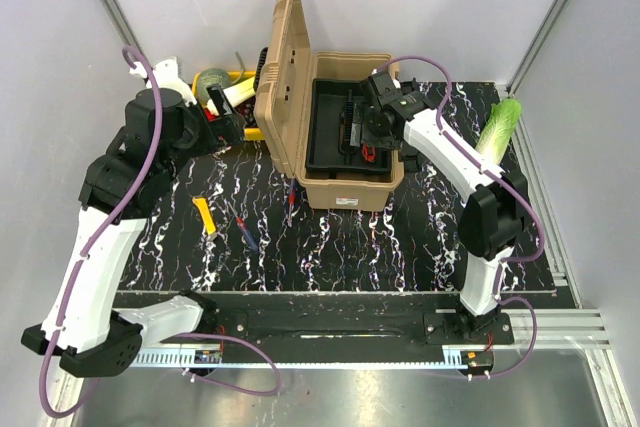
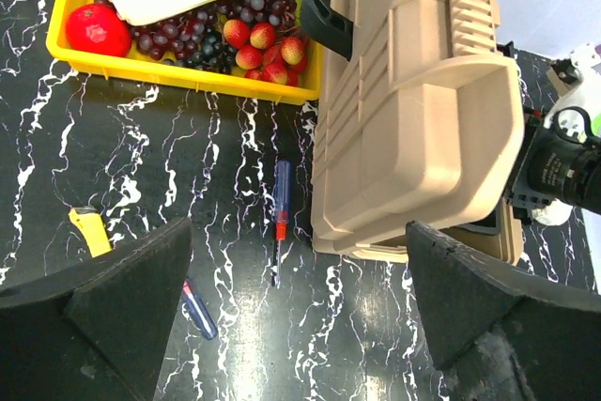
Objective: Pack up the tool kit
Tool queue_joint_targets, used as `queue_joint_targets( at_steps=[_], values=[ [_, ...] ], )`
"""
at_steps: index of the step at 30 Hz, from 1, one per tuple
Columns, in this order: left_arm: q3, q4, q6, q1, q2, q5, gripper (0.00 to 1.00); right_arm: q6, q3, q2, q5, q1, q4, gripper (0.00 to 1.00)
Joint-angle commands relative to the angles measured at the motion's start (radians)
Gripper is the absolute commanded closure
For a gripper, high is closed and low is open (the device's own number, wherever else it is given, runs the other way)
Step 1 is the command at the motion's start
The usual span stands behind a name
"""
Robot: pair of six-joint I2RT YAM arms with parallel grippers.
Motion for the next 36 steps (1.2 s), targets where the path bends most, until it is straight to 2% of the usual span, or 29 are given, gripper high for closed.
queue_joint_targets(
  at_steps=[1, 4, 7, 11, 16, 20, 24, 30, 32, 36],
  values=[
    [0.028, -0.002, -0.022, 0.05, 0.002, 0.034, 0.01, -0.002, 0.055, -0.058, -0.022, -0.003, 0.036, 0.24],
    [0.02, -0.039, -0.045, 0.127, 0.013, 0.041, 0.01, -0.002, 0.077, -0.11, -0.045, -0.002, 0.047, 0.24],
    [-0.035, -0.047, -0.07, 0.257, 0.005, 0.104, 0.01, -0.007, 0.106, -0.159, -0.055, -0.002, 0.052, 0.23],
    [-0.202, 0.001, -0.076, 0.421, -0.006, 0.187, 0.01, -0.008, 0.095, -0.222, -0.05, -0.002, 0.058, 0.24],
    [-0.447, 0.088, -0.102, 0.558, 0.023, 0.268, 0.01, -0.021, -0.007, -0.291, -0.084, -0.002, 0.104, 0.24],
    [-0.595, 0.148, -0.124, 0.607, 0.057, 0.242, 0.01, -0.015, -0.084, -0.344, -0.117, -0.002, 0.14, 0.24],
    [-0.673, 0.172, -0.117, 0.623, 0.114, 0.235, 0.03, -0.001, -0.162, -0.406, -0.128, -0.002, 0.171, 0.24],
    [-0.724, 0.269, -0.124, 0.624, 0.252, 0.256, 0.18, -0.002, -0.245, -0.463, -0.124, -0.003, 0.202, 0.24],
    [-0.725, 0.294, -0.124, 0.624, 0.31, 0.259, 0.28, -0.004, -0.256, -0.468, -0.13, -0.003, 0.202, 0.24],
    [-0.739, 0.327, -0.13, 0.624, 0.413, 0.235, 0.33, -0.005, -0.264, -0.482, -0.131, -0.006, 0.2, 0.24]
  ],
)
